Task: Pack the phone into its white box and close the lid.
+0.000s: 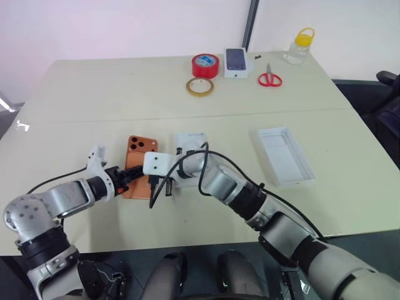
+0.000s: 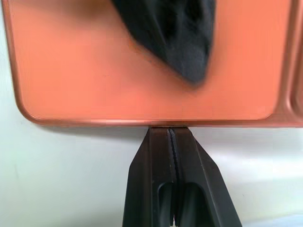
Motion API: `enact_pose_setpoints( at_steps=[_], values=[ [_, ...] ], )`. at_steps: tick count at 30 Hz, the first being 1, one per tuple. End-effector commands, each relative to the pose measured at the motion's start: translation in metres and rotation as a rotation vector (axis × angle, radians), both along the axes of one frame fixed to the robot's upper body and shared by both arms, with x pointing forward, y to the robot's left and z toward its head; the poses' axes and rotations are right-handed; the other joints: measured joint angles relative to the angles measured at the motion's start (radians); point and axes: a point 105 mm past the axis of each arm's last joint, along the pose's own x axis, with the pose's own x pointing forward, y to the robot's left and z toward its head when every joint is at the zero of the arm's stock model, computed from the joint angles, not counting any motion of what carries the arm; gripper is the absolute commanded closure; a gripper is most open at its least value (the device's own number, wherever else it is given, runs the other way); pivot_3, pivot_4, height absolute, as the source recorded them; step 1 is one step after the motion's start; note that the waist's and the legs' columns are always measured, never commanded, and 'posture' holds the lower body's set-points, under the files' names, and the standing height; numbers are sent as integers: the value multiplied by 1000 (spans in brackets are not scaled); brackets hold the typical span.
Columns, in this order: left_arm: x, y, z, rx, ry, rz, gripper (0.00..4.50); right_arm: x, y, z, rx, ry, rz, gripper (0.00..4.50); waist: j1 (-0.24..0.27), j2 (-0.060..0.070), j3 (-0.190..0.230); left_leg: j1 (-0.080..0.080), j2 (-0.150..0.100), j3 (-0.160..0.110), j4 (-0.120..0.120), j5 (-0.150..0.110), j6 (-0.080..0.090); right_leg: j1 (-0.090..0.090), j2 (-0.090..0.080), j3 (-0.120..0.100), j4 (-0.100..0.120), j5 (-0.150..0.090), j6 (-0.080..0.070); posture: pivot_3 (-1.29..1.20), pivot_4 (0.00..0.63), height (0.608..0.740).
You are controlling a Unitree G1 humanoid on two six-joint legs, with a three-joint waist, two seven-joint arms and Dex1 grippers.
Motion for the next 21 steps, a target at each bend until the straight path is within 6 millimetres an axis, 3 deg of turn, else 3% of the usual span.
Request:
enact_pose_setpoints(
  at_steps=[1,13,21],
  values=[
    [-1,0,4,-32,-22,8,2318,-6,3,27,75,-42,36,4500,0,0,0,0,0,0,0,0,0,0,0,0,0,0,0,0,150,740],
    [-7,-4,6,-138,-16,81,2318,-11,-24,43,110,-45,-3,4500,1,0,0,-1,0,0,0,0,0,0,0,0,0,0,0,0,150,740],
    [-19,-6,10,-155,32,92,2318,-13,-28,44,115,-45,-11,4500,1,0,0,-1,0,0,0,0,0,0,0,1,0,0,0,0,150,740]
  ],
)
